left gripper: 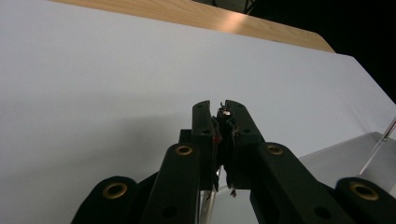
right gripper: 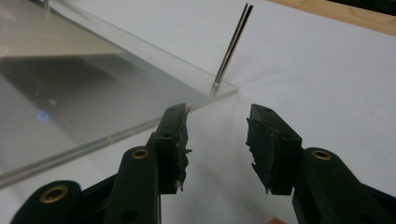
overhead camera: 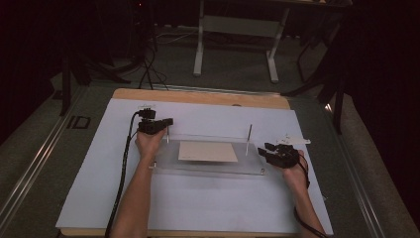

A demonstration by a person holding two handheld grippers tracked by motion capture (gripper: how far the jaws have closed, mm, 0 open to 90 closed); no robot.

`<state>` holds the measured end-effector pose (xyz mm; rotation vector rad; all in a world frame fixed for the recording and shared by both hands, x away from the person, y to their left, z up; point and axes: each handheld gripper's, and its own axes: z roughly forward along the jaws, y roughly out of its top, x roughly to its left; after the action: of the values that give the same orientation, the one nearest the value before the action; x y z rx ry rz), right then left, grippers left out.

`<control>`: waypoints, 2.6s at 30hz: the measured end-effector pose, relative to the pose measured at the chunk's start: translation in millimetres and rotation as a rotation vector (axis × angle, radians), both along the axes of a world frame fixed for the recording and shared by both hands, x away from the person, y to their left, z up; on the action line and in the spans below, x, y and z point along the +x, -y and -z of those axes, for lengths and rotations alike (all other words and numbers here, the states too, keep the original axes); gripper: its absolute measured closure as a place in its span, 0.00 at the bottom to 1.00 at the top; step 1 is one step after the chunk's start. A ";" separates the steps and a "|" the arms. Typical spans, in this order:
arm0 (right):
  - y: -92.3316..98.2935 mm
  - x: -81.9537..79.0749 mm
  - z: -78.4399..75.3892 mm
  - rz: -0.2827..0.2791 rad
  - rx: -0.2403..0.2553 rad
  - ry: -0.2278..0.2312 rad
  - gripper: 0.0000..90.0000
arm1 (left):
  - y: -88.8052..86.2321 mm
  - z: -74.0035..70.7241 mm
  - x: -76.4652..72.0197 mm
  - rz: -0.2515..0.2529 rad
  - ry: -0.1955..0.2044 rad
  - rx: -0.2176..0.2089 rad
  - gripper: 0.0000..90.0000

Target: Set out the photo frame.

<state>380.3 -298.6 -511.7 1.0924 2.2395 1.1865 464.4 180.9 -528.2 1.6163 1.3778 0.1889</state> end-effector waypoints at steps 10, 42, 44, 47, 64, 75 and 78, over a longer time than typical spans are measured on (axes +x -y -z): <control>-0.1 -6.0 1.4 -0.036 -0.054 0.016 0.54 | -0.3 0.1 0.2 0.001 -0.003 -0.004 0.93; -20.2 -20.4 -3.5 -0.253 -0.039 0.185 0.46 | -2.6 0.9 1.8 0.004 -0.026 -0.040 0.92; -21.7 -20.9 -4.8 -0.262 -0.030 0.191 0.46 | -2.3 0.6 1.8 0.003 -0.026 -0.038 0.92; -22.9 -20.7 -5.8 -0.271 -0.006 0.191 0.48 | -2.5 0.5 1.7 0.004 -0.027 -0.038 0.92; -23.7 -19.6 -8.7 -0.262 0.018 0.174 0.50 | -9.3 -11.2 -6.3 0.043 0.036 0.017 0.74; -23.8 -18.4 -10.4 -0.256 0.028 0.160 0.50 | -19.3 -18.9 -24.5 0.081 0.104 0.030 0.70; -24.0 -18.1 -10.9 -0.255 0.028 0.159 0.50 | -20.9 -21.8 -30.3 0.095 0.128 0.036 0.69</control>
<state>362.1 -274.6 -500.8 0.7091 2.2916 1.3576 434.0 201.7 -506.4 1.6662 1.2039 0.2583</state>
